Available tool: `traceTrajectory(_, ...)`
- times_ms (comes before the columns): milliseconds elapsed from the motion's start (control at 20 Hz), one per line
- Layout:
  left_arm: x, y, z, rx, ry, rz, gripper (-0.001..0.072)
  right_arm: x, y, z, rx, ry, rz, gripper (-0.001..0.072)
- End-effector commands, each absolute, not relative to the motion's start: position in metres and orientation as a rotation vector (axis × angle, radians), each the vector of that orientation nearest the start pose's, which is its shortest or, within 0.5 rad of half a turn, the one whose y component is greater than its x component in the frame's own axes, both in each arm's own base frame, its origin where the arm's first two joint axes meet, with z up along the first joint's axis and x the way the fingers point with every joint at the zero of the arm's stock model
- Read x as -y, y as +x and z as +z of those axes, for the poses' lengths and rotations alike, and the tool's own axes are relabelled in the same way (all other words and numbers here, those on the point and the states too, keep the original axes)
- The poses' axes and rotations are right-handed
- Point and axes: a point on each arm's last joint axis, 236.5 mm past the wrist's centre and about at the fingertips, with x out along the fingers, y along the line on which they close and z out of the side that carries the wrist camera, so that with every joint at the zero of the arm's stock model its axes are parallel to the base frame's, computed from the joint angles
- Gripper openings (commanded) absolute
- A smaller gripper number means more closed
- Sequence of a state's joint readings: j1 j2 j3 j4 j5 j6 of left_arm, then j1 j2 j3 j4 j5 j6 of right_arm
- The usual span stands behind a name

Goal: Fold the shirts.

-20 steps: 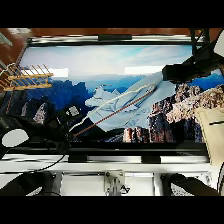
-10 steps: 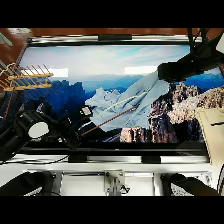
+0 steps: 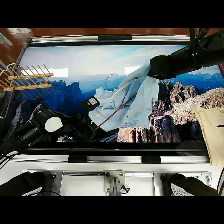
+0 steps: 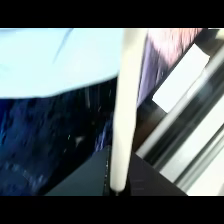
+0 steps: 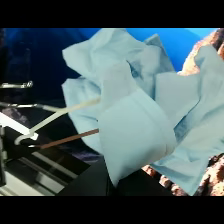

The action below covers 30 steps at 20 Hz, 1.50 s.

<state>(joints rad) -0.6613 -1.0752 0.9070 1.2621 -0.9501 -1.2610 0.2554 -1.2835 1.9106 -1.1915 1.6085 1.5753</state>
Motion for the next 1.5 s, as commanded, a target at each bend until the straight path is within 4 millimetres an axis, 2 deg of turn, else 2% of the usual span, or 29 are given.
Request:
traceTrajectory(0,0.289,0.263,0.026,-1.003,0.199,-0.871,0.0046,-0.204,0.335,0.258,-1.009,0.048,0.655,0.0078)
traceTrajectory(100,0.291,0.260,0.018,-1.037,0.192,-0.875,0.0046,-0.221,0.324,0.253,-1.021,-0.008,0.679,0.0078)
traceTrajectory(250,0.290,0.262,0.015,-1.047,0.175,-0.860,0.0046,-0.224,0.312,0.241,-1.065,-0.090,0.626,0.0078)
traceTrajectory(350,0.293,0.263,0.019,-1.040,0.164,-0.864,0.0046,-0.226,0.302,0.233,-1.108,-0.111,0.598,0.0078)
traceTrajectory(550,0.301,0.270,0.038,-1.000,0.147,-0.875,0.0046,-0.245,0.286,0.212,-1.193,-0.175,0.630,0.0078)
traceTrajectory(700,0.301,0.270,0.037,-1.001,0.148,-0.875,0.0046,-0.237,0.280,0.197,-1.274,-0.212,0.583,0.0078)
traceTrajectory(850,0.301,0.270,0.038,-0.999,0.148,-0.875,0.0046,-0.226,0.287,0.193,-1.279,-0.226,0.513,0.0078)
traceTrajectory(1000,0.301,0.271,0.043,-0.986,0.144,-0.878,0.0046,-0.222,0.295,0.176,-1.319,-0.260,0.476,0.0080)
traceTrajectory(1050,0.302,0.271,0.046,-0.978,0.139,-0.880,0.0046,-0.226,0.301,0.170,-1.319,-0.268,0.479,0.0161)
traceTrajectory(1100,0.302,0.271,0.048,-0.974,0.139,-0.881,0.0046,-0.232,0.308,0.164,-1.311,-0.272,0.491,0.0421)
traceTrajectory(1150,0.302,0.270,0.049,-0.970,0.138,-0.881,0.0046,-0.237,0.312,0.160,-1.307,-0.281,0.514,0.0564)
traceTrajectory(1200,0.301,0.270,0.049,-0.971,0.139,-0.882,0.0046,-0.238,0.311,0.158,-1.314,-0.294,0.525,0.0581)
traceTrajectory(1300,0.301,0.270,0.049,-0.972,0.140,-0.882,0.0046,-0.223,0.305,0.166,-1.323,-0.328,0.525,0.0581)
traceTrajectory(1350,0.301,0.271,0.049,-0.970,0.145,-0.881,0.0046,-0.210,0.306,0.177,-1.307,-0.329,0.507,0.0580)
traceTrajectory(1450,0.298,0.270,0.047,-0.975,0.163,-0.880,0.0046,-0.167,0.324,0.210,-1.204,-0.288,0.392,0.0580)
